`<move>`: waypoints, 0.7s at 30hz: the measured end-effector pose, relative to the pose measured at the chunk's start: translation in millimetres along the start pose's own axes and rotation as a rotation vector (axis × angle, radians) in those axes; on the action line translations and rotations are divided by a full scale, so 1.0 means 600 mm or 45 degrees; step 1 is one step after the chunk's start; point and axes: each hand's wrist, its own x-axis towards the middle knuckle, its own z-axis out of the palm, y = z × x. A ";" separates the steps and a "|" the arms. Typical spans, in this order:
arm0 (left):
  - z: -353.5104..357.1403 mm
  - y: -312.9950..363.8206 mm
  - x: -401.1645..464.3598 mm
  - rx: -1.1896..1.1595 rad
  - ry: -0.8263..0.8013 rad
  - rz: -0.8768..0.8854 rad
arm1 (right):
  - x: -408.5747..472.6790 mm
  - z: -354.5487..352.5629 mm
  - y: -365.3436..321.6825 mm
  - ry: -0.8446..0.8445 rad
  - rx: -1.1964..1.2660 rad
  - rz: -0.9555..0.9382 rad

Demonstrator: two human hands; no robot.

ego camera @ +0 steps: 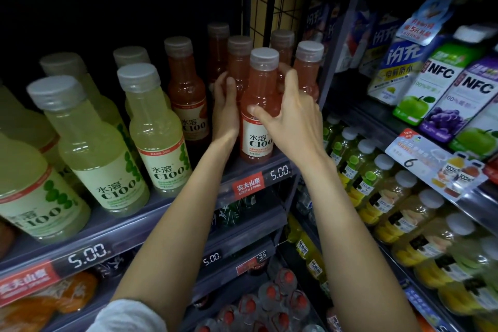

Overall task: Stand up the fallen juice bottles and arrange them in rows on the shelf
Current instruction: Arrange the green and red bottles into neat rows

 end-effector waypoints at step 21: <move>-0.136 0.107 -0.190 0.894 0.602 1.251 | 0.018 0.050 -0.101 0.062 0.359 -0.303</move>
